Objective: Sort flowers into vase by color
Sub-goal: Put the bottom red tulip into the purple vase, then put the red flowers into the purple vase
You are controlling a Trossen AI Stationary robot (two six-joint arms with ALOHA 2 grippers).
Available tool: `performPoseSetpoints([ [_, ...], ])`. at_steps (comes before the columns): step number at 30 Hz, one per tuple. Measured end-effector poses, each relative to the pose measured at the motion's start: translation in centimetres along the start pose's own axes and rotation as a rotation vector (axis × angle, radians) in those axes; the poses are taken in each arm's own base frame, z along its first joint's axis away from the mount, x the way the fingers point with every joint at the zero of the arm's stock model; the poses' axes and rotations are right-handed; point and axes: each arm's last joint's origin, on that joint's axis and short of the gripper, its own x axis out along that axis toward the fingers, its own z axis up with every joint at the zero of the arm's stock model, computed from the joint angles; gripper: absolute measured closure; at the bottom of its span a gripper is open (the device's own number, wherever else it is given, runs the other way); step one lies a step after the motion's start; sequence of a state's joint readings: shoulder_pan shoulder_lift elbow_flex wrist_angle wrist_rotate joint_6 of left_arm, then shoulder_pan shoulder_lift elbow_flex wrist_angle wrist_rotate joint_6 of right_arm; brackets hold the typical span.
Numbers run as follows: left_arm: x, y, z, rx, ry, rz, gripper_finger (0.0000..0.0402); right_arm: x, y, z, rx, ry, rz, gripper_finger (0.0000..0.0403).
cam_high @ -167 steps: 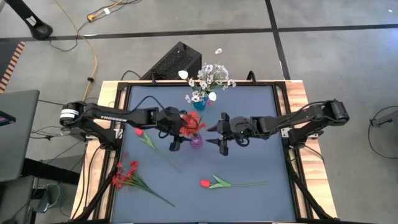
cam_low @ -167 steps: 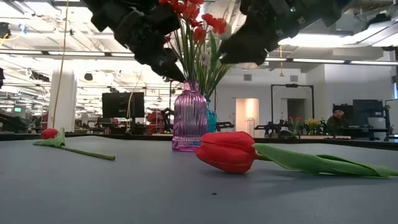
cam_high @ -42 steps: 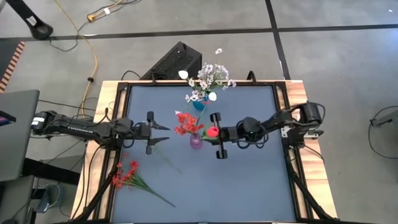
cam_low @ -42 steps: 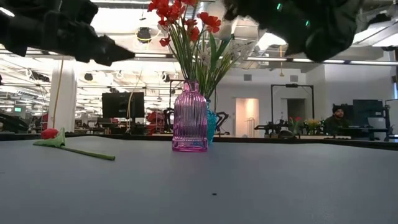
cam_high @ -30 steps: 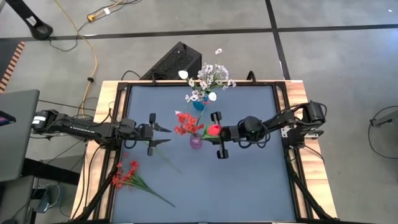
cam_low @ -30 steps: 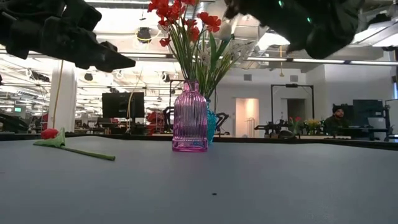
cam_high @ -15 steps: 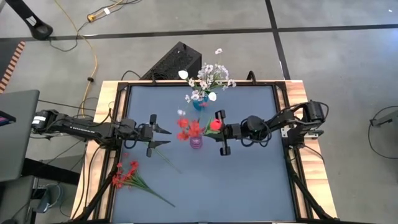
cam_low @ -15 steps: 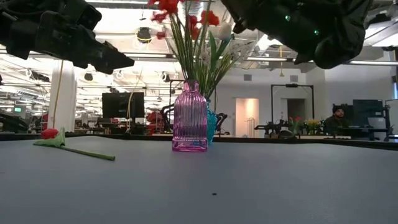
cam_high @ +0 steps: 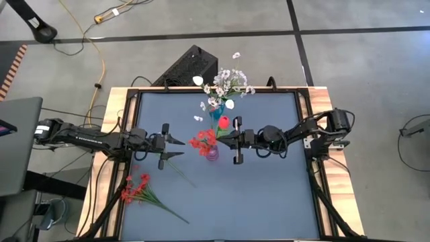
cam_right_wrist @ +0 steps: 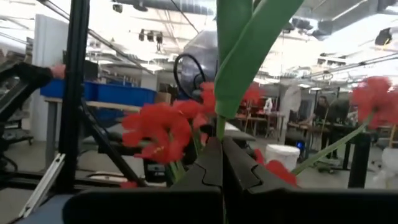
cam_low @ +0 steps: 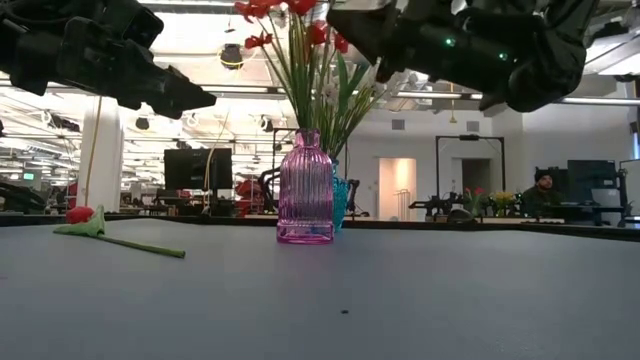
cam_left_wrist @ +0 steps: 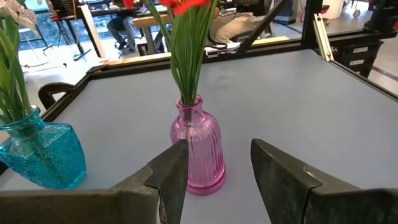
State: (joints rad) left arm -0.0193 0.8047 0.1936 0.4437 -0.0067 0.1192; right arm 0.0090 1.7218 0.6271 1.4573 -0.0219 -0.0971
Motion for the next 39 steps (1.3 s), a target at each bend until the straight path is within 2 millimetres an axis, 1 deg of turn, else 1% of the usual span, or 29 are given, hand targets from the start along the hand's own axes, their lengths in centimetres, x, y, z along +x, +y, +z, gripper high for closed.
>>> performPoseSetpoints([
  [3, 0.0, 0.0, 0.0, -0.002, 0.000, 0.000, 0.0237, 0.0, 0.0, -0.4, 0.007, 0.038, 0.003, 0.0382],
  [6, 0.0, 0.0, 0.0, -0.002, 0.000, 0.000, 0.0237, 0.0, 0.0, -0.6, 0.052, 0.060, 0.004, 0.0375],
  [11, 0.0, 0.0, 0.0, -0.009, 0.000, 0.000, 0.0237, 0.0, 0.1, -0.7, 0.059, 0.070, 0.003, 0.0346],
  [16, 0.0, 0.0, 0.0, -0.011, 0.001, 0.000, 0.0237, 0.0, -0.1, -0.7, 0.157, 0.070, -0.006, 0.0317],
  [20, 0.0, 0.0, -0.1, -0.011, 0.006, -0.001, 0.0237, 0.0, -0.2, -0.9, 0.177, 0.087, -0.009, 0.0284],
  [24, 0.0, 0.0, -0.1, -0.011, 0.007, -0.001, 0.0237, -0.1, -0.1, -1.2, 0.181, 0.125, -0.008, 0.0242],
  [28, 0.0, 0.0, -0.1, -0.011, 0.008, -0.001, 0.0237, -0.2, -0.4, -1.6, 0.234, 0.190, -0.021, 0.0202],
  [31, 0.0, 0.0, -0.1, -0.011, 0.008, -0.001, 0.0237, -0.3, -0.6, -1.3, 0.253, 0.251, -0.030, 0.0177],
  [34, 0.0, 0.0, -0.1, -0.011, 0.009, -0.001, 0.0237, -0.6, -0.7, -0.7, 0.248, 0.333, -0.035, 0.0161],
  [39, 0.0, 0.0, -0.1, -0.011, 0.009, -0.001, 0.0237, -1.1, -0.8, 0.9, 0.250, 0.489, -0.038, 0.0153],
])
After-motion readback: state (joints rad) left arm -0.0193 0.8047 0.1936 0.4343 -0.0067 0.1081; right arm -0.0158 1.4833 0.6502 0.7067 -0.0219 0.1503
